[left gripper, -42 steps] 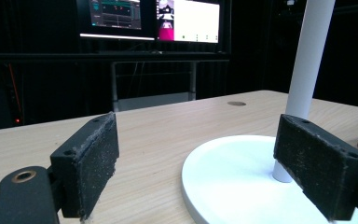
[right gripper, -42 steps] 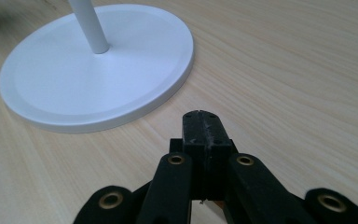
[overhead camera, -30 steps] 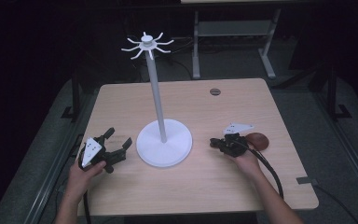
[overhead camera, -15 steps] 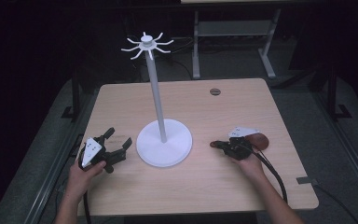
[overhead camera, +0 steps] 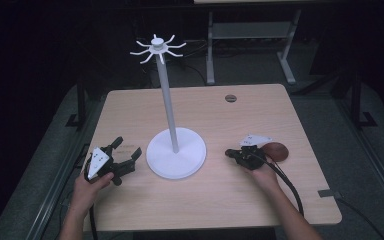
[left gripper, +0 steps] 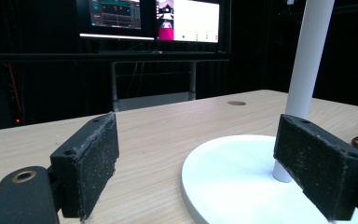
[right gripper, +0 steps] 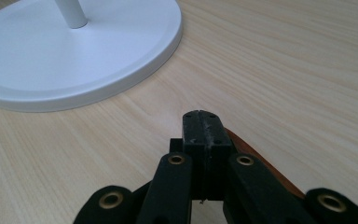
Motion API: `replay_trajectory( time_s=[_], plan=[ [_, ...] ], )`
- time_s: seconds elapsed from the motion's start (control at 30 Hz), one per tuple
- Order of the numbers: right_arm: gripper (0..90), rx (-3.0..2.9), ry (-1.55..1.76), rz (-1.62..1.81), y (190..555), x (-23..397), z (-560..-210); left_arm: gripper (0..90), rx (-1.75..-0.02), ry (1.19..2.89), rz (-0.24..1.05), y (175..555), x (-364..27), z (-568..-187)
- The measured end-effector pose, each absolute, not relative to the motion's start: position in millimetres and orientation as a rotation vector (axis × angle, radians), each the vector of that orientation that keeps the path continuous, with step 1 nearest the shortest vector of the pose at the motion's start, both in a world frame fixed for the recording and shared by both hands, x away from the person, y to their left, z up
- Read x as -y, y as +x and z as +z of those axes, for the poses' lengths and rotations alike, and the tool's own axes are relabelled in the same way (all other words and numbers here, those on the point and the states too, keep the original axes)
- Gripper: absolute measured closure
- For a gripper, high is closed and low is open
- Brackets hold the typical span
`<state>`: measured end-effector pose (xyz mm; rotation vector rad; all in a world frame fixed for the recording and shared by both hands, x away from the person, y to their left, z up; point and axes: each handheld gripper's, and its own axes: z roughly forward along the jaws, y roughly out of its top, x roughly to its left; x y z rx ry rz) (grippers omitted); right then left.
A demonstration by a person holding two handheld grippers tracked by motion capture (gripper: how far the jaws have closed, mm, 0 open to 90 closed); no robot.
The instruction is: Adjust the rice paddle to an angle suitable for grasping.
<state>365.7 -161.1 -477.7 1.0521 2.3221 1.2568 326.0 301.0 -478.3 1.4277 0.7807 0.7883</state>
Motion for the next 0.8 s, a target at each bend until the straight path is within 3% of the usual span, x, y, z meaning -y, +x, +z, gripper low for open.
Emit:
replay_trajectory(
  time_s=[0.8],
  plan=[
    [89.9, -2.277, 1.132, 1.225, 378.9, 162.5, -477.7, 13.4, -0.781, 1.428, 0.788, 326.0, -301.1, -478.3]
  ],
)
